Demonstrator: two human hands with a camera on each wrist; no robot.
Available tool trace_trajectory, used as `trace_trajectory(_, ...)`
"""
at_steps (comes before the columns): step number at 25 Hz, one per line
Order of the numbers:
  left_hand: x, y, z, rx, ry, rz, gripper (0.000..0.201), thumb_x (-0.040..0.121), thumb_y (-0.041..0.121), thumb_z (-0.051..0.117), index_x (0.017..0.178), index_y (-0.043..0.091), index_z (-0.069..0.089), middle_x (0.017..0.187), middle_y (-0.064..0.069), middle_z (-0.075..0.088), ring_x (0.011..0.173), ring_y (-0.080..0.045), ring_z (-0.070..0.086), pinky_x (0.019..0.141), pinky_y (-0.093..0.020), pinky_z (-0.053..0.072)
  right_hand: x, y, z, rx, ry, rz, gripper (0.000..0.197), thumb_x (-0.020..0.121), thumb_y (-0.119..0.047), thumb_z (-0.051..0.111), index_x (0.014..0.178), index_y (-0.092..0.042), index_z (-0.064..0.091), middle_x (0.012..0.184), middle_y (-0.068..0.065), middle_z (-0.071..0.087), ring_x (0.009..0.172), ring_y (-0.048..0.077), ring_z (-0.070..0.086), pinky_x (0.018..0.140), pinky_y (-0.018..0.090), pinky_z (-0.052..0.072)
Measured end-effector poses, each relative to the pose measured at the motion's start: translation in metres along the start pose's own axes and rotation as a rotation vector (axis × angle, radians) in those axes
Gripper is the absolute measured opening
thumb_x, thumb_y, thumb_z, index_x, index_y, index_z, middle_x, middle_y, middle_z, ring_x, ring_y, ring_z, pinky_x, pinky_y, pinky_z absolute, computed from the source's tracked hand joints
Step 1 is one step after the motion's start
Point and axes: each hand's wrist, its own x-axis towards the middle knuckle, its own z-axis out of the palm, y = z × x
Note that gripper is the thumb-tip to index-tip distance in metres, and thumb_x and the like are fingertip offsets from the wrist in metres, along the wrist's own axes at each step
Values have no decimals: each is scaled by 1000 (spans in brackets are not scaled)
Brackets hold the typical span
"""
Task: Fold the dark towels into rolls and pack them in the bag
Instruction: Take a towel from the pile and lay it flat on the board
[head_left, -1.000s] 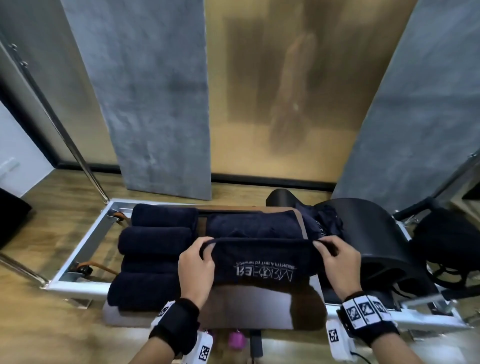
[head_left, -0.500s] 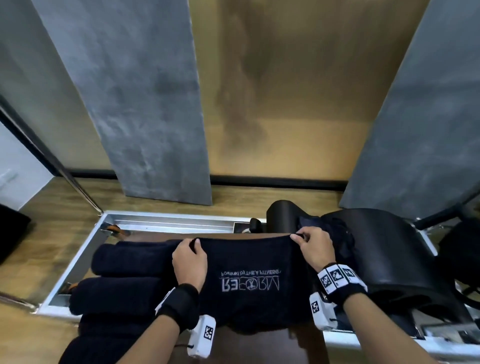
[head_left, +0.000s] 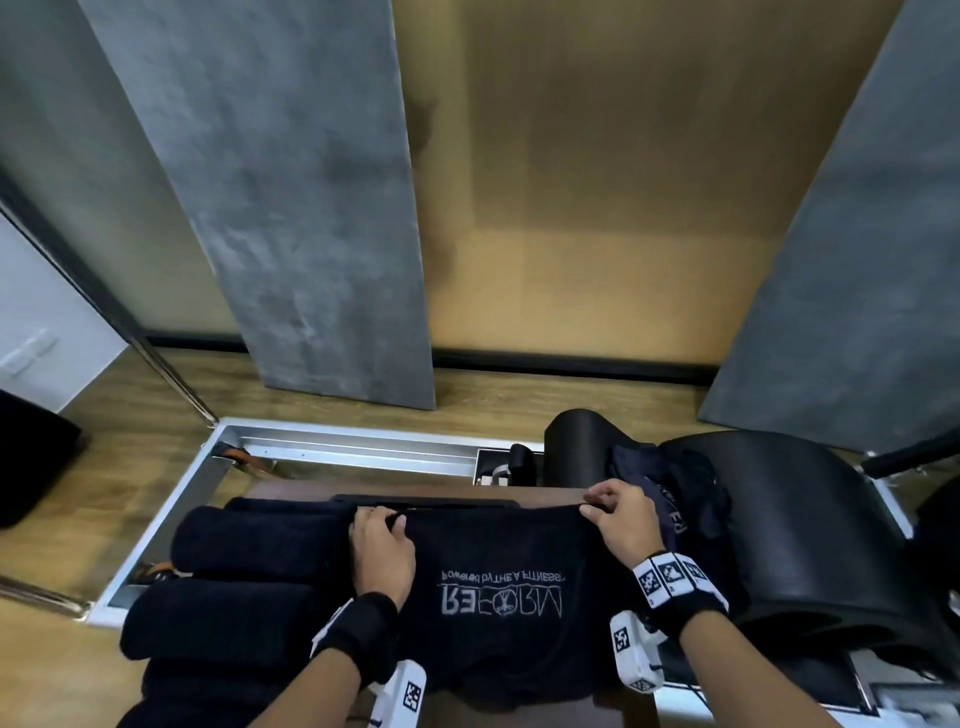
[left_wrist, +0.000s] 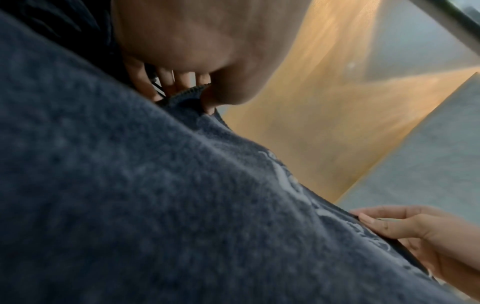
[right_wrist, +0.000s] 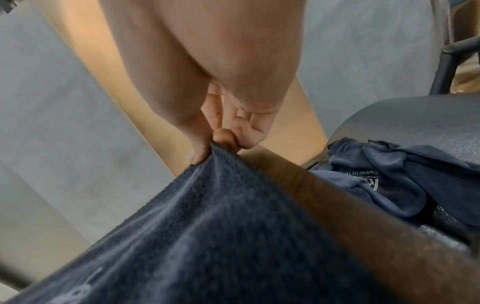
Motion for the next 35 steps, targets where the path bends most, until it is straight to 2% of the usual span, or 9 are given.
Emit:
trace_trajectory(4, -22, 12, -15, -52, 97, 102, 8, 104, 8, 59, 106, 10, 67, 108, -8, 55, 91, -31, 61, 79, -43, 49, -7, 6, -17, 8, 14, -60, 8, 86, -20, 85, 92, -15, 84, 86, -1, 79, 90, 18, 73, 89, 36, 57)
trace_trajectory(9, -56, 26, -60, -151, 193, 309, 12, 102, 9, 65, 109, 16, 72, 102, 4, 56, 86, -13, 57, 79, -29, 43, -41, 2, -61, 99, 114, -139, 27, 81, -27, 89, 65, -18, 70, 63, -3, 69, 65, 18, 67, 67, 38, 52)
trace_trajectory(14, -70, 33, -127, -104, 224, 453, 9, 97, 9, 72, 94, 18, 70, 97, 5, 58, 90, -17, 57, 80, -30, 42, -97, -32, -114, 338, 66, -248, 26, 90, -17, 80, 75, -5, 62, 56, 13, 63, 40, 33, 62, 40, 33, 48)
trace_trajectory(18, -81, 29, -174, -187, 210, 552, 14, 97, 5, 70, 93, 18, 67, 91, 3, 62, 78, -18, 61, 72, -34, 48, -154, -70, -136, 536, 128, -366, 21, 96, -7, 73, 78, -16, 67, 71, 19, 68, 55, 41, 72, 49, 39, 61)
trace_trajectory(21, -92, 27, -200, -506, 40, 484, 20, 102, -5, 59, 100, 13, 65, 82, -14, 72, 58, -23, 72, 48, -30, 54, -190, -86, -143, 564, 209, -459, 25, 100, 4, 62, 83, -14, 67, 79, 23, 70, 70, 33, 78, 66, 33, 65)
trace_trajectory(23, -105, 30, -211, -697, -46, 498, 14, 105, -7, 54, 101, 5, 61, 93, -18, 69, 66, -28, 78, 45, -26, 56, -212, -91, -151, 600, 275, -487, 24, 102, 6, 57, 88, -10, 66, 84, 24, 68, 74, 30, 79, 71, 29, 64)
trace_trajectory(27, -131, 27, -231, -867, 0, 582, 16, 103, -7, 58, 98, 7, 66, 80, -18, 69, 64, -30, 78, 54, -27, 61, -252, -90, -163, 473, 305, -437, 18, 101, -12, 66, 85, -17, 72, 61, 16, 68, 43, 26, 64, 40, 27, 49)
trace_trajectory(31, -149, 12, -253, -797, 65, 650, 15, 102, 10, 68, 95, 22, 74, 58, -12, 66, 40, -31, 66, 38, -25, 49, -275, -86, -176, 468, 365, -419, 15, 98, -21, 69, 85, -17, 76, 71, 22, 70, 56, 18, 55, 46, 27, 49)
trace_trajectory(35, -141, 5, -253, -766, -22, 533, 15, 101, 12, 70, 88, 19, 71, 72, -13, 70, 47, -36, 71, 36, -28, 52, -280, -91, -170, 530, 275, -395, 17, 100, -21, 66, 85, -15, 71, 55, 17, 66, 41, 33, 62, 44, 35, 51)
